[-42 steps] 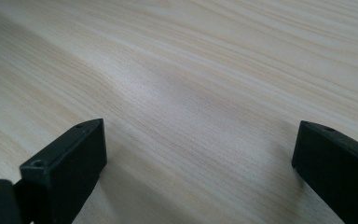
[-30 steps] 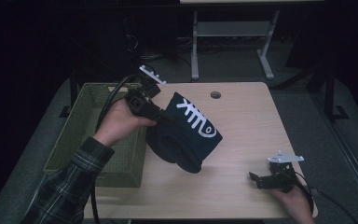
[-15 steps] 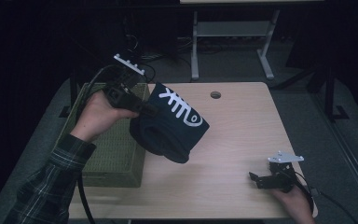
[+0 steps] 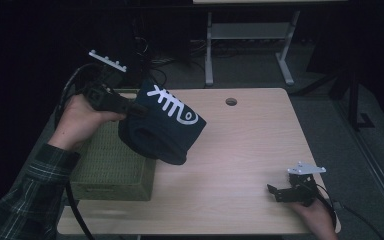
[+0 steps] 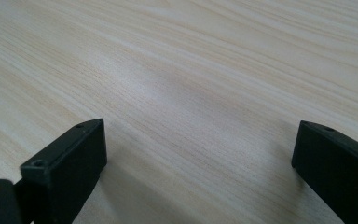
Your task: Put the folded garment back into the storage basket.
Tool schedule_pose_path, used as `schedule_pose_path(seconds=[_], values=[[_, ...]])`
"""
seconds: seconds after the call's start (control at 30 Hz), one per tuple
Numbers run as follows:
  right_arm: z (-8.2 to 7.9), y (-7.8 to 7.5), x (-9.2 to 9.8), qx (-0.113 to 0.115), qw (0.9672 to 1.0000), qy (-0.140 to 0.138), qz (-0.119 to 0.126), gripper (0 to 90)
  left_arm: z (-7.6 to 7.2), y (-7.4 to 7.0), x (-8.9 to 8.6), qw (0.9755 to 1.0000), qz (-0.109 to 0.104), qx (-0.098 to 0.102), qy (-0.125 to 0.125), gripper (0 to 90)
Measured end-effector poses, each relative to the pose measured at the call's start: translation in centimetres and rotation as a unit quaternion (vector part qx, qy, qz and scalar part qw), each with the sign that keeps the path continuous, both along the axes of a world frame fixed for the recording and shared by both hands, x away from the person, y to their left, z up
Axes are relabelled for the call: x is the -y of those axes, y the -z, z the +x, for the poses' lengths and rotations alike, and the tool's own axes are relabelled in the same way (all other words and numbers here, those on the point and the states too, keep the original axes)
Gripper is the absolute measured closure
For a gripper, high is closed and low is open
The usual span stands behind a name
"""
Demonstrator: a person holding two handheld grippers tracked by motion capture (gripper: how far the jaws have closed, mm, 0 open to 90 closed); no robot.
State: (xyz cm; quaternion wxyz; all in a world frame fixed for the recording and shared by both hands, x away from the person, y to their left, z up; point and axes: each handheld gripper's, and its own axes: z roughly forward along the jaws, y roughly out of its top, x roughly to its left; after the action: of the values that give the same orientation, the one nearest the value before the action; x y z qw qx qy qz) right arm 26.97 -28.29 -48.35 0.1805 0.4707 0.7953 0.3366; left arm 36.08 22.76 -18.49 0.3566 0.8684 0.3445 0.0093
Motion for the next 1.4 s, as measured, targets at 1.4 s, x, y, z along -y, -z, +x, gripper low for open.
schedule_pose_path(seconds=[1.4], values=[[0.0, 0.0, 0.0, -0.001, 1.0, 0.005, 0.0, 3.0, -1.6, 1.7, -11.8, 0.9908, -0.005, -0.009, -0.135, 72.4]])
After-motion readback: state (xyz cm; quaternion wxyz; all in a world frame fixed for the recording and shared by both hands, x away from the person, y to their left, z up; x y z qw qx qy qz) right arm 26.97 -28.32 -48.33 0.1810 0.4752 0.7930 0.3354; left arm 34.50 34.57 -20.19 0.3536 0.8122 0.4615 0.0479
